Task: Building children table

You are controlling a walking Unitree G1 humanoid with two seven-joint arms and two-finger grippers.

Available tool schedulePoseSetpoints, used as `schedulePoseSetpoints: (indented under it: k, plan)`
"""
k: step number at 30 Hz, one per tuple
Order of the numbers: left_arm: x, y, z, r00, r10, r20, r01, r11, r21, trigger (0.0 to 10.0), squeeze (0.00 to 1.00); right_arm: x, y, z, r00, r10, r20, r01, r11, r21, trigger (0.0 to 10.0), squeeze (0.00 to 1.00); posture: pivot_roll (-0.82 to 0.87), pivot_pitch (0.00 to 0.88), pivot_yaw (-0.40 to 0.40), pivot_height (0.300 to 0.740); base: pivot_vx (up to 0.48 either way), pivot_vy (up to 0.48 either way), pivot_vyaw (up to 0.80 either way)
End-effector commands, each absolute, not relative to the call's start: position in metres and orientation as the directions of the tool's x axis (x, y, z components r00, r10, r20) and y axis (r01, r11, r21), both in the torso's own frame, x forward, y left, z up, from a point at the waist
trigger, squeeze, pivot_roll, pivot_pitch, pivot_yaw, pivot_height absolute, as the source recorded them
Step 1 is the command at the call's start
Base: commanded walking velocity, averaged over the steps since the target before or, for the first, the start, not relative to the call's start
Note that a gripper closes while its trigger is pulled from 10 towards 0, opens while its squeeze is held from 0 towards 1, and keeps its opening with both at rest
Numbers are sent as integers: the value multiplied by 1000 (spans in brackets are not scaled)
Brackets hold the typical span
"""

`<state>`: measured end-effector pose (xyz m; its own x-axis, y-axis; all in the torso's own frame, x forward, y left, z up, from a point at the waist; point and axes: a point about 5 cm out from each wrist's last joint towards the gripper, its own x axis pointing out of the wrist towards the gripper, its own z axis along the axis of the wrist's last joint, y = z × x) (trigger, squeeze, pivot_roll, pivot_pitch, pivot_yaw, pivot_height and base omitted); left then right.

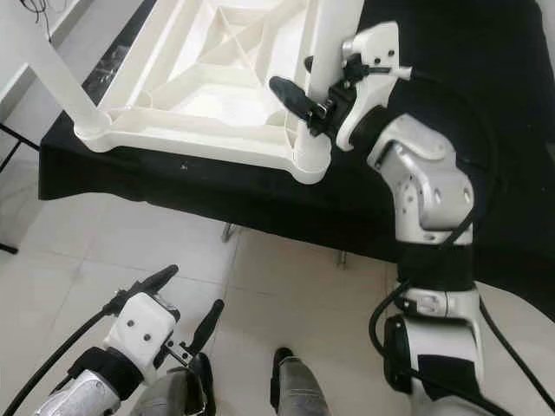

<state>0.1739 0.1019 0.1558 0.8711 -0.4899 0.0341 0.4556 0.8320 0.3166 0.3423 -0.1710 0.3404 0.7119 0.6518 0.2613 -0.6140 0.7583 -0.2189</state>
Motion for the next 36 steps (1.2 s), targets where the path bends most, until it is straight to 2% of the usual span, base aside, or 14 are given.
schedulePoseSetpoints:
  k: [1,5,11,13,14,15,17,20,25,31,36]
  plan:
    - [170,102,151,872,-489,9,463,830,310,10000,0,343,-165,340,678,692,247,-651,722,-236,0,0,52,371,-7,740,0,0,0]
    - [170,101,151,873,-488,10,461,831,310,10000,0,340,-164,331,621,760,194,-726,650,-225,0,0,50,373,-10,740,0,0,0]
    - [170,101,151,872,-489,9,462,831,309,10000,0,338,-165,313,633,763,133,-751,646,-137,0,0,43,374,-9,740,0,0,0]
    - [170,102,150,873,-488,9,462,831,309,10000,0,337,-164,288,767,639,66,-630,768,-115,0,0,42,379,-21,740,0,0,0]
    - [169,102,150,873,-488,9,461,831,310,10000,0,334,-179,261,957,292,-4,-290,949,-120,0,0,26,376,-26,740,0,0,0]
    - [168,103,151,873,-487,9,460,832,310,10000,0,320,-179,238,989,136,-60,-145,967,-211,0,0,26,376,-26,740,0,0,0]
    - [169,103,151,874,-485,10,459,833,309,10000,0,300,-174,217,997,4,-73,-26,951,-309,0,0,35,377,-19,740,0,0,0]
    - [170,103,150,874,-486,8,460,832,312,10000,0,292,-152,200,989,0,-148,-32,977,-209,0,0,38,378,-5,740,0,0,0]
    - [171,103,149,872,-489,5,463,830,312,10000,0,301,-151,209,990,-21,-142,-2,986,-164,0,0,31,371,-3,740,0,0,0]
    - [171,103,149,874,-486,8,460,831,313,10000,0,297,-145,216,989,-87,-119,72,990,-124,0,0,29,369,-3,740,0,0,0]
    - [172,103,149,875,-484,8,457,832,313,10000,0,301,-149,220,986,-100,-130,92,993,-67,0,0,30,368,-2,740,0,0,0]
